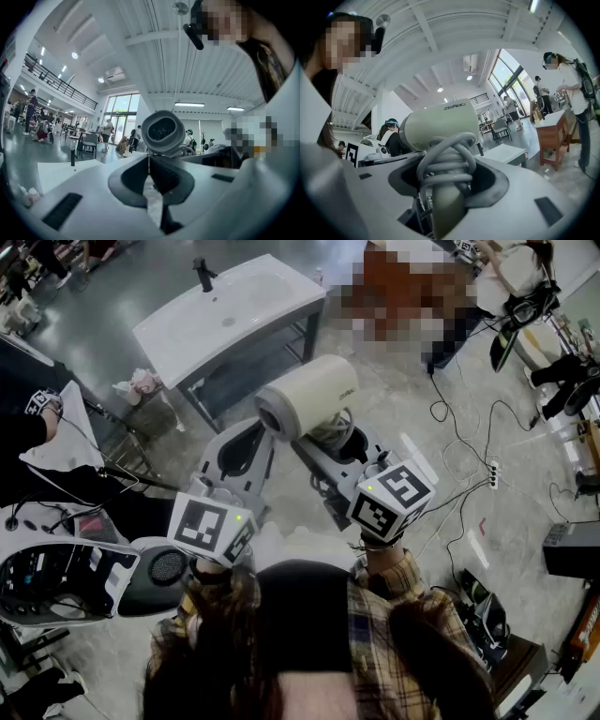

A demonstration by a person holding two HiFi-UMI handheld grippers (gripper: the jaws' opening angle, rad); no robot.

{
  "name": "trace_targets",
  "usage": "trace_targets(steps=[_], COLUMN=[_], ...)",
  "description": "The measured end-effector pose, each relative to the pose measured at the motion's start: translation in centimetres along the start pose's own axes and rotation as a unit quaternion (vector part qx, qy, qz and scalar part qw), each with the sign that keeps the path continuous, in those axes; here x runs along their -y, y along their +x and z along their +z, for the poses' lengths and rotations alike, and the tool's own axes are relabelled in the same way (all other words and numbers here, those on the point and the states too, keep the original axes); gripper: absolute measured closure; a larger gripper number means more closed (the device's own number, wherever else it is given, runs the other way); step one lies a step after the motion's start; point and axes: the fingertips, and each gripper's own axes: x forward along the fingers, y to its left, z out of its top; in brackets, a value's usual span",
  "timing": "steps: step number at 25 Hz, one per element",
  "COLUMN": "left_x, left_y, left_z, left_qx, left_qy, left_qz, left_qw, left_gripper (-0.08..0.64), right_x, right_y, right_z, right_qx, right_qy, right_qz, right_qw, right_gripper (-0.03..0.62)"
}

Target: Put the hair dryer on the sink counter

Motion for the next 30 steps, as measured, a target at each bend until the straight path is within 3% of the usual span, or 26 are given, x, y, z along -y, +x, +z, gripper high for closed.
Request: trace_targets(steps=[20,30], left_x=[3.4,-1.7], left_y=[0.3,3.7], left_z=[-1.9,-1.3], left_qx=[-0.009,-0.009], left_qy=[-0.009,-0.011], left_qz=[0.018,0.024], left_qw=[0.9998,0.9996], left_gripper=[0.541,0.541], right_x=[1.2,4.7], right_y=[-4.6,0.2], right_z=[-1.3,-0.4], right_qx=[-0.009,-0.009], right_qy=[0.001,0.042], right_qz=[0.009,0.01], right_qw=[1.0,0.999], right_gripper=[0.328,0.327])
